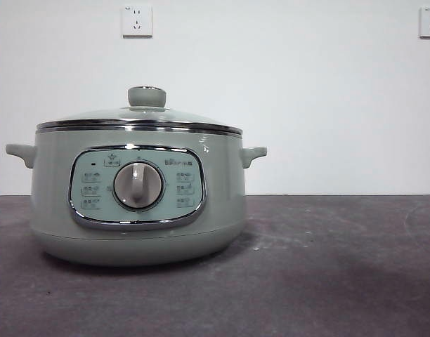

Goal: Pick up the potato,open the lid,put the potato in the pot,close the lid

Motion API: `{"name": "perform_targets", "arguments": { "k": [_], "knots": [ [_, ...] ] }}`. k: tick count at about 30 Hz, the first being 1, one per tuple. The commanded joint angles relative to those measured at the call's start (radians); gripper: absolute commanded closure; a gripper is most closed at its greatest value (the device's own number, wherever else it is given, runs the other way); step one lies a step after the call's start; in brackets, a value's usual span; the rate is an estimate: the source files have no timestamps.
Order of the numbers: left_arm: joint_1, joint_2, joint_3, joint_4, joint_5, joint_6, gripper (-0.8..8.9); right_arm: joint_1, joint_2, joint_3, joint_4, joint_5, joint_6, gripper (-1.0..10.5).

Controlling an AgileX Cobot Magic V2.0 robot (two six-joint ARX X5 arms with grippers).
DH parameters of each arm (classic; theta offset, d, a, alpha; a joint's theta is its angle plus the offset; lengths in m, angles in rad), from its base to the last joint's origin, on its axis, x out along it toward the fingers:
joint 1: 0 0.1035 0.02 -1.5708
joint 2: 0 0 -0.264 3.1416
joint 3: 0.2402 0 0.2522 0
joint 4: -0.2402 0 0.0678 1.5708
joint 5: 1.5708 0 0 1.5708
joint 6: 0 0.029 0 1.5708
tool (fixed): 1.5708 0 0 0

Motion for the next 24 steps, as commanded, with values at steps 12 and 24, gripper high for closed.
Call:
{"name": "perform_targets", "arguments": {
  "k": [12, 24],
  "knots": [
    [0.003, -0.003, -0.015, 0.002, 0.002, 0.009, 8.17, 0.000, -0.031, -0.027, -0.041, 0.004, 0.092, 9.5],
    [0.003, -0.003, -0.015, 0.002, 0.002, 0.009, 8.17, 0.000, -0.031, -0.026, -0.041, 0.007, 0.093, 9.5]
  ]
}}
